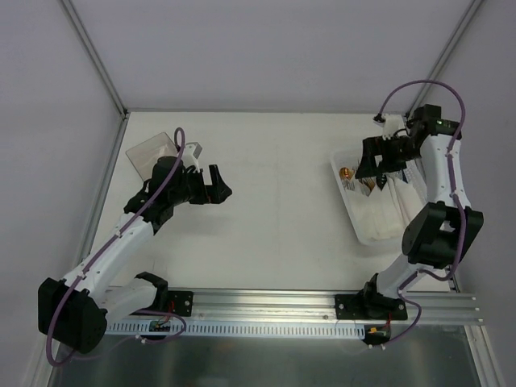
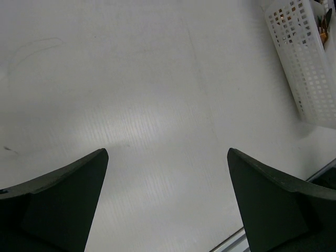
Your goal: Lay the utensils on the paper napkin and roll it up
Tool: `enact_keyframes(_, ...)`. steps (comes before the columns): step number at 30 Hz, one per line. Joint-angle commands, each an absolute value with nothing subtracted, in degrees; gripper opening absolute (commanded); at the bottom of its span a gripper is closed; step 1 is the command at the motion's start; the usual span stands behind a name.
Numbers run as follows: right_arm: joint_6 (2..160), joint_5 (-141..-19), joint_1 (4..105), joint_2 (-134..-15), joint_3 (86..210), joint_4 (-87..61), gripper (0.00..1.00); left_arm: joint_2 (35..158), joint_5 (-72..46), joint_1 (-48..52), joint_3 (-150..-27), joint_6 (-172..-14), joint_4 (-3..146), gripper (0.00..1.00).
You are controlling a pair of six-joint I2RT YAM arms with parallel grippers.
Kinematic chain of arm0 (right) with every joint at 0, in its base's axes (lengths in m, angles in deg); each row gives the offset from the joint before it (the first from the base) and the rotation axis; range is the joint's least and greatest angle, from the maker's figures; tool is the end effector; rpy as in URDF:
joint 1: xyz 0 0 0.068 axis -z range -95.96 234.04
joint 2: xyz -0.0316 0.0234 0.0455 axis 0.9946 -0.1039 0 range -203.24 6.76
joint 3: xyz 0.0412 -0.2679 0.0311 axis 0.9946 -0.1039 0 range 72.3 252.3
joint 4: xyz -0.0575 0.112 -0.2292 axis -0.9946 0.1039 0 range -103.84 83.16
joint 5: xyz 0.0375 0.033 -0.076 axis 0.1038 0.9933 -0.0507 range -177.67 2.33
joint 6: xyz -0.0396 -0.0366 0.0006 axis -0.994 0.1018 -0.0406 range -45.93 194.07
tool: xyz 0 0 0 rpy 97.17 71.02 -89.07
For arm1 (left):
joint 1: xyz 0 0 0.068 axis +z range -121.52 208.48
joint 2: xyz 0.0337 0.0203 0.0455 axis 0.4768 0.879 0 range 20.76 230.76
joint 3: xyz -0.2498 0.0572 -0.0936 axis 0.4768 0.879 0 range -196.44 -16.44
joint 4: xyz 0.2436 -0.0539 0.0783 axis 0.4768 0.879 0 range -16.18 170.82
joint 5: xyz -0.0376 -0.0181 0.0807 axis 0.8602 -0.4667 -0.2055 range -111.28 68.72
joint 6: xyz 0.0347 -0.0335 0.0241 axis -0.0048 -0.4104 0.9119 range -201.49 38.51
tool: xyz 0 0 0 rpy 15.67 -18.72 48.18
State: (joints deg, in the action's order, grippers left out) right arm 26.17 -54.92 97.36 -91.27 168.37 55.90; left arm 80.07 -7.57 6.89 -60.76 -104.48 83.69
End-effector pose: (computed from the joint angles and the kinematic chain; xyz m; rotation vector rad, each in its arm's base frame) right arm 0.3319 -0.0588 0.3278 -0.8724 2.3978 0.4355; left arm 0.2162 -0.0946 0.2894 0.1333 2.0647 -0.7294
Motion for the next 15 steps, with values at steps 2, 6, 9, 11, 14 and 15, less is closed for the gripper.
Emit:
enact_keyframes(2, 41.5, -48.82, 86.78, -81.76, 158.37, 39.46, 0.99, 79.04, -10.3, 8.43, -64.52, -100.04, 91.57, 0.99)
enact_keyframes(6, 46.55, -54.52, 74.04, -74.98, 149.13, 25.99, 0.99, 77.9, -10.38, 9.23, -65.04, -100.04, 93.24, 0.99)
enact_keyframes(9, 47.08, -56.56, 65.95, -73.74, 145.61, 22.99, 0.99, 77.02, -11.26, 9.32, -64.52, -100.21, 94.21, 0.99)
enact_keyframes(11, 47.43, -57.69, 62.25, -73.31, 143.42, 21.06, 0.99, 76.58, -11.79, 9.32, -63.12, -100.91, 94.38, 0.99)
enact_keyframes(14, 48.05, -59.54, 58.21, -72.69, 138.58, 18.6, 0.99, 76.14, -11.88, 9.32, -59.96, -102.32, 94.3, 0.99)
enact_keyframes(15, 48.23, -59.9, 57.5, -72.51, 135.7, 17.55, 0.99, 76.22, -11.79, 9.32, -59.51, -102.59, 94.73, 0.99)
